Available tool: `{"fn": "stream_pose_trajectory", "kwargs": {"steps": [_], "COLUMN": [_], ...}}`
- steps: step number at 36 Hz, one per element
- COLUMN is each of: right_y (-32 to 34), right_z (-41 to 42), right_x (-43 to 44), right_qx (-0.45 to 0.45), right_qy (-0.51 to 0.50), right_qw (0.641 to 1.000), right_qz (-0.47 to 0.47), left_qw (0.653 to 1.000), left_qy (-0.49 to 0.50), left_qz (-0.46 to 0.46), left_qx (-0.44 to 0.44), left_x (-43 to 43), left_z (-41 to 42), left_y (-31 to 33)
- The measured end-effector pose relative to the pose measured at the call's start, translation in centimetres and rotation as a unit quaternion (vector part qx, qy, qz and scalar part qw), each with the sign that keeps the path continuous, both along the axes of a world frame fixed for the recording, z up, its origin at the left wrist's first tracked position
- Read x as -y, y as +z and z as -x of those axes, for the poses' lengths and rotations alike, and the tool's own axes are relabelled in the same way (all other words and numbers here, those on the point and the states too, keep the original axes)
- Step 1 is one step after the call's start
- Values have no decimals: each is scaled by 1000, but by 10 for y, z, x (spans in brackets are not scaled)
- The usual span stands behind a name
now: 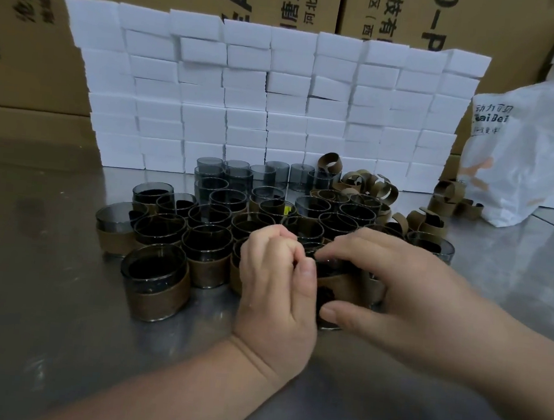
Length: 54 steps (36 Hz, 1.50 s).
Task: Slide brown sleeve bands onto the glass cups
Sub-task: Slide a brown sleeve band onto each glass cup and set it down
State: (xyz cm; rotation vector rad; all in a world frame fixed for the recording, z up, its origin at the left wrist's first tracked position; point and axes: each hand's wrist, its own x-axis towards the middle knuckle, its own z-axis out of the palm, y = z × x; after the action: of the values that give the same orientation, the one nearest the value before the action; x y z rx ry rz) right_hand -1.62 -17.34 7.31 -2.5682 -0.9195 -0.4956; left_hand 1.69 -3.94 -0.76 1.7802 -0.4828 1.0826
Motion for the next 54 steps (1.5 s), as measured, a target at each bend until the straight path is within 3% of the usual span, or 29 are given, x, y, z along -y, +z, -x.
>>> {"fn": "stream_pose_trajectory", "kwargs": {"steps": [4,7,14,22,25,29,37,54], "right_y": [17,33,60,73,58,30,9,0], "right_z": [-2,-10,-65,-151,-186,-225,-251,-239], "right_x": [-1,-1,6,-2,-12,-30,-42,-48], "right_qx": [-3,-35,-139,-92,-62,-19,-28,-108], "right_qy": [-9,-12,-25,-92,-131,-178,-226,-217], "right_qw": [996,993,990,972,976,983,971,963], "right_qz": [94,110,-23,-194,-160,-41,73,113], "left_qw": [1000,1000,998,970,966,969,974,970], "left_qy": [-9,-19,26,74,70,67,65,79], "left_qz": [-5,2,-30,-178,-201,-195,-175,-187], "left_qx": [2,-5,-53,-150,-146,-136,-127,-134], "left_x": [0,1,6,6,6,6,7,7], "left_z": [1,2,4,0,-1,-2,-3,-3], "left_y": [0,2,8,6,4,5,2,2]}}
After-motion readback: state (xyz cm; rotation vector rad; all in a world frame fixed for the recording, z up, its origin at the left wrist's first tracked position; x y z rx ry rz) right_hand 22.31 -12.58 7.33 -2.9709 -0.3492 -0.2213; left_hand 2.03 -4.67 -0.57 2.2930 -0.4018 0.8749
